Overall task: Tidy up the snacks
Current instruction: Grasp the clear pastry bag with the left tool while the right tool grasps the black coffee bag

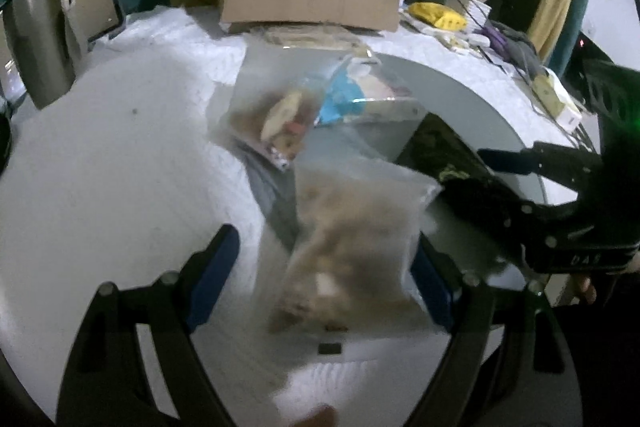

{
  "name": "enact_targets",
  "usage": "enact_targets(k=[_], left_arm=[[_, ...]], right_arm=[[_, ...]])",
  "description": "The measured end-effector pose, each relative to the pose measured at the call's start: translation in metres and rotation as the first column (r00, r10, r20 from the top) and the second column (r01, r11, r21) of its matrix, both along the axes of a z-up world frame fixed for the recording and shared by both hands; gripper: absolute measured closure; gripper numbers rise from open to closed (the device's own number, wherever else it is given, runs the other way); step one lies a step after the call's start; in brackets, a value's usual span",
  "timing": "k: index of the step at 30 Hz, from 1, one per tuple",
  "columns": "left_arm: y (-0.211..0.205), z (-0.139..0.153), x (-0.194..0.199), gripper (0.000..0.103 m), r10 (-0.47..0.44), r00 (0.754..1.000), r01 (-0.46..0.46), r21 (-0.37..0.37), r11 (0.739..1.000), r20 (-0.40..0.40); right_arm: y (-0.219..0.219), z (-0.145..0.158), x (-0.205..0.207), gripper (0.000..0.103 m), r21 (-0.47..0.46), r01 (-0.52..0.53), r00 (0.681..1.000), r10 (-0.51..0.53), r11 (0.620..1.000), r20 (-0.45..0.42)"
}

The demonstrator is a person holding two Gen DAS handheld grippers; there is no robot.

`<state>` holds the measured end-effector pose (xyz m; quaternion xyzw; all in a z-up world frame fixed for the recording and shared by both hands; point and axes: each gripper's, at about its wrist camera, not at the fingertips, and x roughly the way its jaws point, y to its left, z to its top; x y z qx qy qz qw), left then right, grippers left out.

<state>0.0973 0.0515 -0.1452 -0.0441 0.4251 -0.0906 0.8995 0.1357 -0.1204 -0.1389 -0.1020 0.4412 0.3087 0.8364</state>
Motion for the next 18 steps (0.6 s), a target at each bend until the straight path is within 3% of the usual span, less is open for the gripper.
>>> enact_targets(k=[1,3,4,7,18], left_arm=[[0.0,0.0,0.0,0.019,0.0,1.0,0.0,0.004,1.0,0.002],[-0.001,0.0,-0.002,0.024,0.0,1.0,0.0,0.011,1.0,0.008],[-0.001,0.0,-0.002,0.04,-0.005,1.0,0.005,0.009,1.0,0.011],[-0.001,0.002,-0.004,0.055,-0.006,1.0,0.006,0.006,1.0,0.02],[-0.002,0.023,-0.006,0.057,0.003,0.998,-0.003,-0.007,1.0,0.069]], right_arm=[[0.0,0.0,0.0,0.04,-0.001,-0.005,1.0,0.005,1.0,0.004],[0.0,0.001,0.001,0.063,0.006,-0.017,1.0,0.017,1.0,-0.006],[0.0,0.001,0.001,0.067,0.004,-0.019,1.0,0.019,1.0,-0.004],[0.0,0.002,0.002,0.068,0.01,-0.028,1.0,0.028,1.0,-0.003],[-0.011,0.018,0.011,0.069,0.037,-0.005,1.0,0.004,0.999,0.027]])
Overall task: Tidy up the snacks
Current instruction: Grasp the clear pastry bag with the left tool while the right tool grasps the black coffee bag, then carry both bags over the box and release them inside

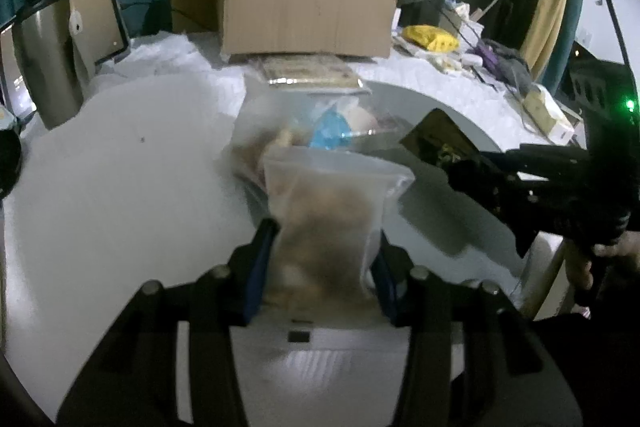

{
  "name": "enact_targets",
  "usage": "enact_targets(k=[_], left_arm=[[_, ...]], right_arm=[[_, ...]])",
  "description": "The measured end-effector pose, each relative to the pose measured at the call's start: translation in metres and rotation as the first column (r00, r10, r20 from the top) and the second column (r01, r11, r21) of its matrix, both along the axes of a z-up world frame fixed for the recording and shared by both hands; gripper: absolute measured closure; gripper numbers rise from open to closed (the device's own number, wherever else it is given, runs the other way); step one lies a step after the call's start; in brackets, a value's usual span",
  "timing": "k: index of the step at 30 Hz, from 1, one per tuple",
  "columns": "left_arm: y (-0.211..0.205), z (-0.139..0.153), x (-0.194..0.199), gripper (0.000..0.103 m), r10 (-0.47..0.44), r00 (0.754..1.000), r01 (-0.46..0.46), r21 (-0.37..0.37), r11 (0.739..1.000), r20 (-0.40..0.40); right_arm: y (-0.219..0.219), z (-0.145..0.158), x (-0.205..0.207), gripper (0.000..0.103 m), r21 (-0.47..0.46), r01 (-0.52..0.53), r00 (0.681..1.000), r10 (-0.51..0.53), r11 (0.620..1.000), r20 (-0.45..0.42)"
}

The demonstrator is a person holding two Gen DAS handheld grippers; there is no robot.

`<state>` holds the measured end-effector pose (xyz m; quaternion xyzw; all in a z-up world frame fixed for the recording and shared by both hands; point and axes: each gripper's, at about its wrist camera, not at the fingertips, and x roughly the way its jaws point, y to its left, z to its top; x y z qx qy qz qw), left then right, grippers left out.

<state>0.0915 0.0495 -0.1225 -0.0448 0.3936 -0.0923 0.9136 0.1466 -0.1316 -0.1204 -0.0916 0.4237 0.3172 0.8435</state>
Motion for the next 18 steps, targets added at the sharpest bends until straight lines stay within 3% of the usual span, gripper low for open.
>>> enact_targets(k=[18], left_arm=[[0.005,0.043,0.028,0.057,0.043,0.997,-0.042,-0.006,0.999,0.071]], right_arm=[[-0.014,0.046,0.04,0.069,0.059,0.038,0.995,-0.043,0.998,0.088]])
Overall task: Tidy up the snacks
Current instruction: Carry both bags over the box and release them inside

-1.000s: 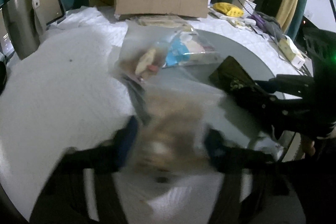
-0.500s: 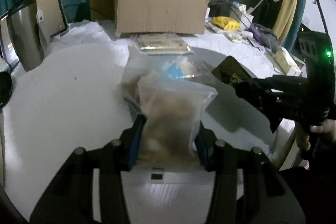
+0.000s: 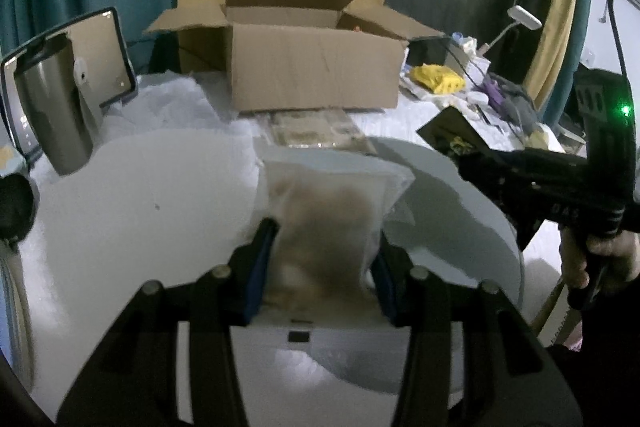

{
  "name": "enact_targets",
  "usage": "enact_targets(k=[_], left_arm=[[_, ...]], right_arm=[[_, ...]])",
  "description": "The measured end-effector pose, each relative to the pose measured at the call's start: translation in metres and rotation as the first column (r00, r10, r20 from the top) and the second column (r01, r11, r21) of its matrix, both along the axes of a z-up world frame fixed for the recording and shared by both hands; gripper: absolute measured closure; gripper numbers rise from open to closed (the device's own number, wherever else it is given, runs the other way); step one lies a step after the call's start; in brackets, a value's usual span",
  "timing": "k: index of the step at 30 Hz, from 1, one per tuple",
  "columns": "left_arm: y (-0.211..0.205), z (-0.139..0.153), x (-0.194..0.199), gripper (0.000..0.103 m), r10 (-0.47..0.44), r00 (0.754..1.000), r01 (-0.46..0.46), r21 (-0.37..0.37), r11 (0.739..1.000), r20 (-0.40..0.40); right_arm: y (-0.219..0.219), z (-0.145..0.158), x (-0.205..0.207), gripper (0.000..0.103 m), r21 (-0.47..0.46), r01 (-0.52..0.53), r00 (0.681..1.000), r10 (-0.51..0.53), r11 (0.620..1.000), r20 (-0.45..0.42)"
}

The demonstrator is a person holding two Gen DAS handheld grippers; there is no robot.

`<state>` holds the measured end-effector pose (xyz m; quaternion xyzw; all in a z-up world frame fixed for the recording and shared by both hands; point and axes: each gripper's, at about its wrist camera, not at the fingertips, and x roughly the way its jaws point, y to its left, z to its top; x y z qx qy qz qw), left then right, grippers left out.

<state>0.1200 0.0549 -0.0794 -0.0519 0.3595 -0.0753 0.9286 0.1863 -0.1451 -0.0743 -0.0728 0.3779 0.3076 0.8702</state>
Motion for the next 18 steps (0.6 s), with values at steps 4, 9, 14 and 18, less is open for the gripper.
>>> enact_targets(k=[4,9,14,18], left_arm=[[0.003,0.009,0.007,0.057,0.019,1.0,-0.019,0.005,1.0,0.02],[0.006,0.021,0.017,0.057,0.036,0.998,-0.037,0.008,0.999,0.051],[0.009,0.037,0.029,0.057,0.042,0.995,-0.043,0.013,0.999,0.088],[0.01,0.049,0.039,0.057,0.043,0.992,-0.045,0.018,0.999,0.117]], right_arm=[[0.001,0.01,0.009,0.069,0.009,-0.004,1.0,0.004,1.0,0.024],[-0.001,0.021,0.022,0.069,0.02,-0.01,0.999,0.009,1.0,0.051],[-0.002,0.032,0.032,0.069,0.019,-0.01,0.997,0.009,1.0,0.071],[-0.002,0.042,0.039,0.069,0.018,-0.011,0.995,0.009,1.0,0.095]])
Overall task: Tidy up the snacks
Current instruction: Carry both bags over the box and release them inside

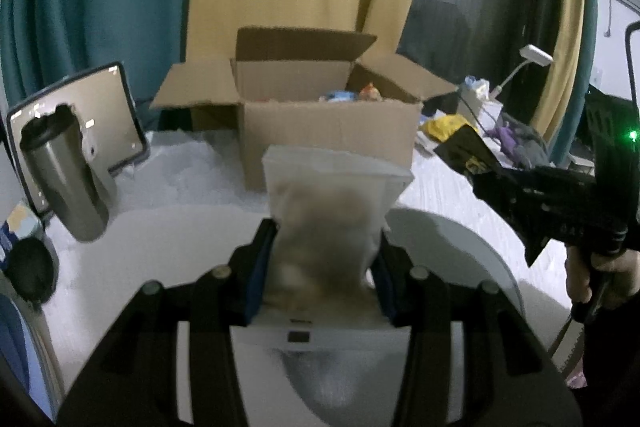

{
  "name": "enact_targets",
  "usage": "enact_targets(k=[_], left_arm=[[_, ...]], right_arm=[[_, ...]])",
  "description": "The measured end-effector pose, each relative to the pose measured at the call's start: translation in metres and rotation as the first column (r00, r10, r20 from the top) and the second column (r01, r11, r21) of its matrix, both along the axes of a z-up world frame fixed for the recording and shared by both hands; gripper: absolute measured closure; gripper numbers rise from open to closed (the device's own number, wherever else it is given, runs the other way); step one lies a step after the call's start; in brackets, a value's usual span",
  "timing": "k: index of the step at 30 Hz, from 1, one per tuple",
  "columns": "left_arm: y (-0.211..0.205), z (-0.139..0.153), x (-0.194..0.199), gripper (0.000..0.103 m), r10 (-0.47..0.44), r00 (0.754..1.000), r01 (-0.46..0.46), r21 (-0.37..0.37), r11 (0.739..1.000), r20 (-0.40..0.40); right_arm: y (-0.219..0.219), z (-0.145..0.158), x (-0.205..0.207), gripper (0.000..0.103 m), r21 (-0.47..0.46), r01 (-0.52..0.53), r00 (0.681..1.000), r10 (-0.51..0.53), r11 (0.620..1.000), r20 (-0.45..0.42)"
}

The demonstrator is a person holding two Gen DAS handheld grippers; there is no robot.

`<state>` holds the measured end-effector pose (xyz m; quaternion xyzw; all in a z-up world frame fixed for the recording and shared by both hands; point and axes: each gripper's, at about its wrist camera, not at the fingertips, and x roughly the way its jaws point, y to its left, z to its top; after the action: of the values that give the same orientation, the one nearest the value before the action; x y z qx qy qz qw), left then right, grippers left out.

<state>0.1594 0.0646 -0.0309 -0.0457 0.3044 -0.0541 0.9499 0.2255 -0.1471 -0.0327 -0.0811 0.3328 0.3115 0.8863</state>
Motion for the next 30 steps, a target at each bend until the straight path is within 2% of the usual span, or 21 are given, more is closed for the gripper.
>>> enact_targets(k=[14,30], left_arm=[[0.006,0.032,0.039,0.057,-0.015,0.998,0.014,0.011,1.0,0.067],[0.02,0.04,0.109,0.057,-0.024,0.996,0.025,-0.012,1.0,0.081]], right_arm=[[0.01,0.03,0.031,0.069,0.01,-0.004,0.998,0.003,1.0,0.066],[0.025,0.041,0.098,0.069,0.015,0.009,0.995,-0.01,1.0,0.096]])
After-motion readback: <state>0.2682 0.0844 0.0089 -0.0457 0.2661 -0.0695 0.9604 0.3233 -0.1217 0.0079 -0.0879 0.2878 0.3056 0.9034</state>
